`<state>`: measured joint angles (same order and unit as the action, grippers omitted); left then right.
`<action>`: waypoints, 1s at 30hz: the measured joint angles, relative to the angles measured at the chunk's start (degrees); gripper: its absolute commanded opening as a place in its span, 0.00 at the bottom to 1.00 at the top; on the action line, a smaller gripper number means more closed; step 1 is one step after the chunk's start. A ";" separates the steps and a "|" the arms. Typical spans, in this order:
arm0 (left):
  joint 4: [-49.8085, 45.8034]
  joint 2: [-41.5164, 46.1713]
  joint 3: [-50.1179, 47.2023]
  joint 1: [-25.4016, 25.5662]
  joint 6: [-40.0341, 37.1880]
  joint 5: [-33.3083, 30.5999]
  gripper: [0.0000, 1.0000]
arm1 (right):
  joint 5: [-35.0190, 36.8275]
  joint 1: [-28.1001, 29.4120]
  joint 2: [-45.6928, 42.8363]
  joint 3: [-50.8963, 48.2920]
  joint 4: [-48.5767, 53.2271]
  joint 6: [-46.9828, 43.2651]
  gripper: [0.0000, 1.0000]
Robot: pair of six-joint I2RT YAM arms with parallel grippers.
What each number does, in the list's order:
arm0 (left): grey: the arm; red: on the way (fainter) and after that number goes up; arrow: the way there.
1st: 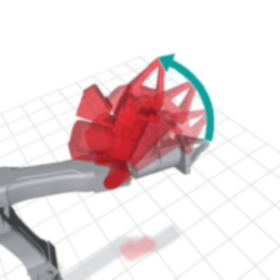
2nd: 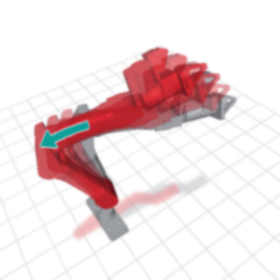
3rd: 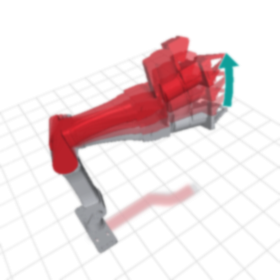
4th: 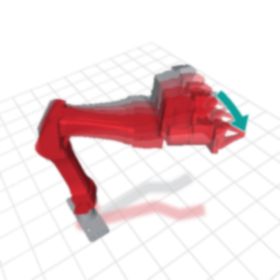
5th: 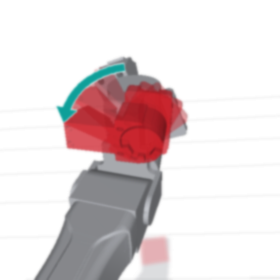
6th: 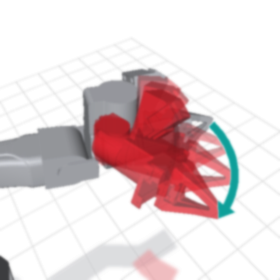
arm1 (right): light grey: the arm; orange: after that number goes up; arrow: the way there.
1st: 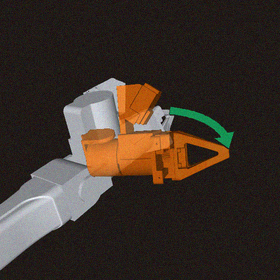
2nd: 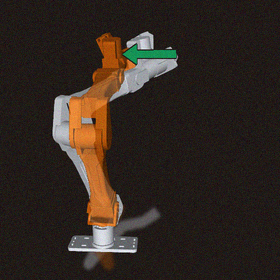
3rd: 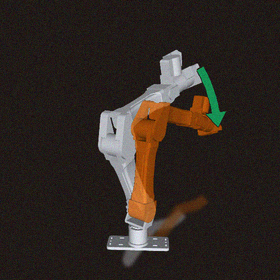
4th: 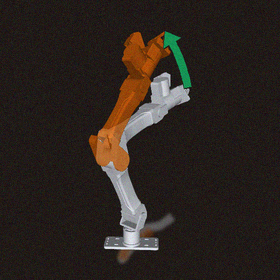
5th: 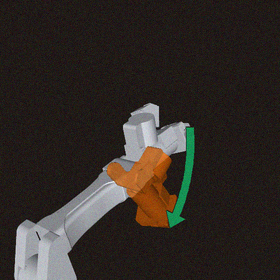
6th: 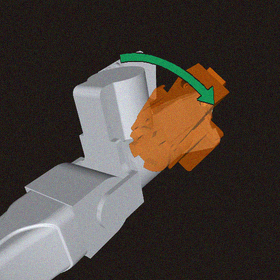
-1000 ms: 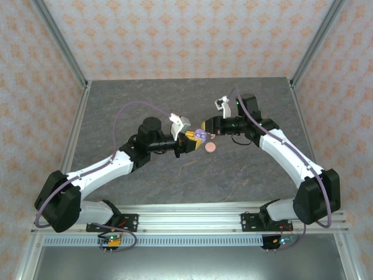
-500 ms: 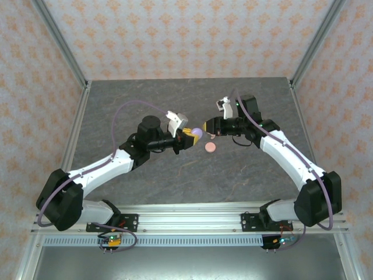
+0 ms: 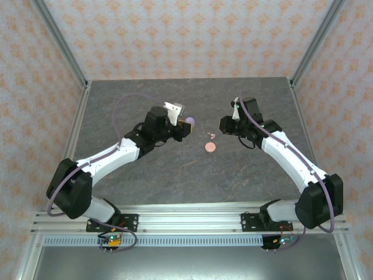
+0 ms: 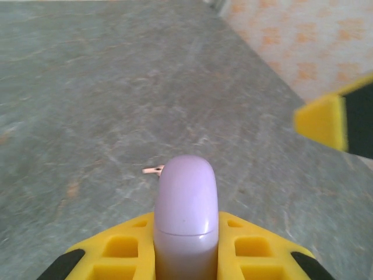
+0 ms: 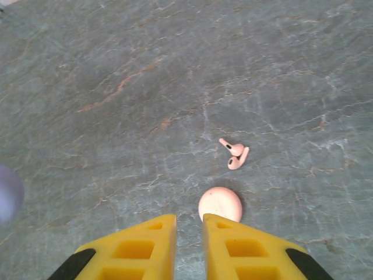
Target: Insert wireless bluetooth earbuds into charging case
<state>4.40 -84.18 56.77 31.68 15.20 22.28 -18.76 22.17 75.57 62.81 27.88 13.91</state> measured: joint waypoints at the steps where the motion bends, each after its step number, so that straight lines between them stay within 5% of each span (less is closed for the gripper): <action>1: -1.40 -0.96 1.31 -0.26 0.57 -1.22 0.18 | 0.46 0.00 -0.04 0.00 0.26 0.00 0.20; 12: -14.49 -18.86 18.99 -2.71 7.65 -7.61 0.17 | 2.29 0.00 -1.92 -1.07 1.36 0.00 0.20; 30: -18.45 -40.96 39.21 -3.89 12.24 -2.71 0.17 | 1.20 0.00 -1.92 -4.04 1.95 0.90 0.22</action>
<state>-14.04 -125.14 95.98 27.79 27.44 19.57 -17.56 22.17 73.65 58.76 29.82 14.81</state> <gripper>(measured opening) 0.203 0.213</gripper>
